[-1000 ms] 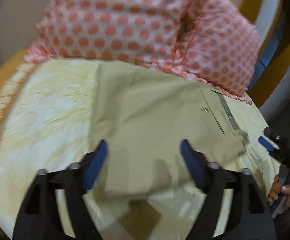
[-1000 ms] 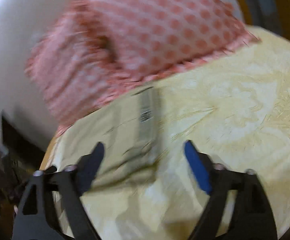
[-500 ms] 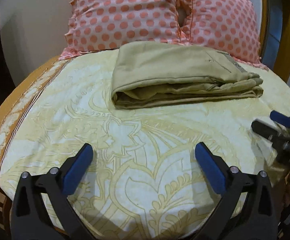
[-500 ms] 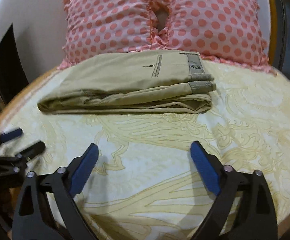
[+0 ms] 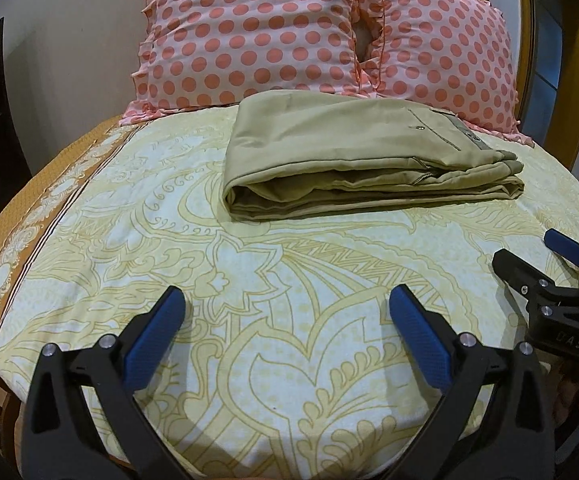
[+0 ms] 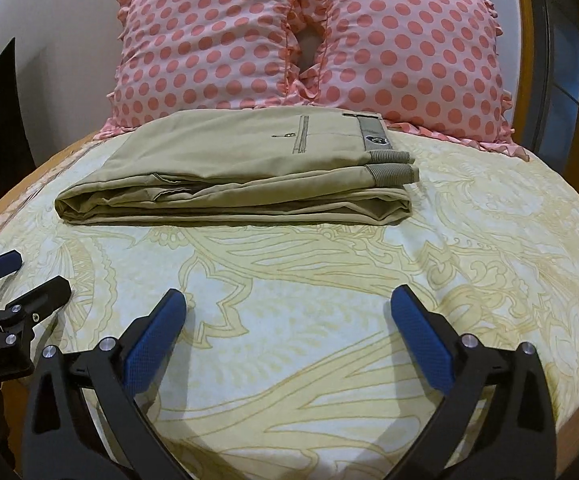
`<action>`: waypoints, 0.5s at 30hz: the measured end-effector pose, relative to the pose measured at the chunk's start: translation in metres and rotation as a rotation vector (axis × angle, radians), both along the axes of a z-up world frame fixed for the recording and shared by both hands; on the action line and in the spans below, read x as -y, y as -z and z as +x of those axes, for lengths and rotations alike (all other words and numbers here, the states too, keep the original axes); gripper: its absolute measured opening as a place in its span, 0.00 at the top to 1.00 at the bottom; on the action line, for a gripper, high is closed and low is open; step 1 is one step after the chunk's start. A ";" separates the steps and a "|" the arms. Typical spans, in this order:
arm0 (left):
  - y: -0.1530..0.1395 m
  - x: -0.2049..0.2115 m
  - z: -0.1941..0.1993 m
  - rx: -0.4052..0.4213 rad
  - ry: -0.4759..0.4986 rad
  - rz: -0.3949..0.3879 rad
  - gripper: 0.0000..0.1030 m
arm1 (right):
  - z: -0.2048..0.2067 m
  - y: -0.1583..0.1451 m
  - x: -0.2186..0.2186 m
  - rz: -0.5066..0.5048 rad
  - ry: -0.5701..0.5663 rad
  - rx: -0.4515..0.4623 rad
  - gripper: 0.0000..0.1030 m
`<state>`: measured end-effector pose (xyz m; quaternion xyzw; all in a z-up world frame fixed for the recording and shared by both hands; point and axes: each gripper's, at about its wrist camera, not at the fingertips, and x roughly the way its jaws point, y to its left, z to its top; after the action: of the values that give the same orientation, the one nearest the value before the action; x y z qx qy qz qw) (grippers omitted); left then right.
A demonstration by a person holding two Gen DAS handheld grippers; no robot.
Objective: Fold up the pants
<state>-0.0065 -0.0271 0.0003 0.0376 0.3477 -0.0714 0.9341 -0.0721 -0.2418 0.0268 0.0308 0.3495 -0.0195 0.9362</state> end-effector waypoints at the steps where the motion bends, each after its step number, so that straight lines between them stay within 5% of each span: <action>1: 0.000 0.000 0.000 0.000 0.000 0.000 0.02 | 0.000 0.000 0.000 0.001 -0.002 0.000 0.01; 15: 0.000 -0.001 0.001 -0.002 0.000 0.000 0.02 | -0.001 0.000 0.001 0.000 -0.004 0.009 0.01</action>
<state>-0.0054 -0.0261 0.0000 0.0377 0.3488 -0.0712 0.9337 -0.0735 -0.2428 0.0265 0.0300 0.3455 -0.0176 0.9378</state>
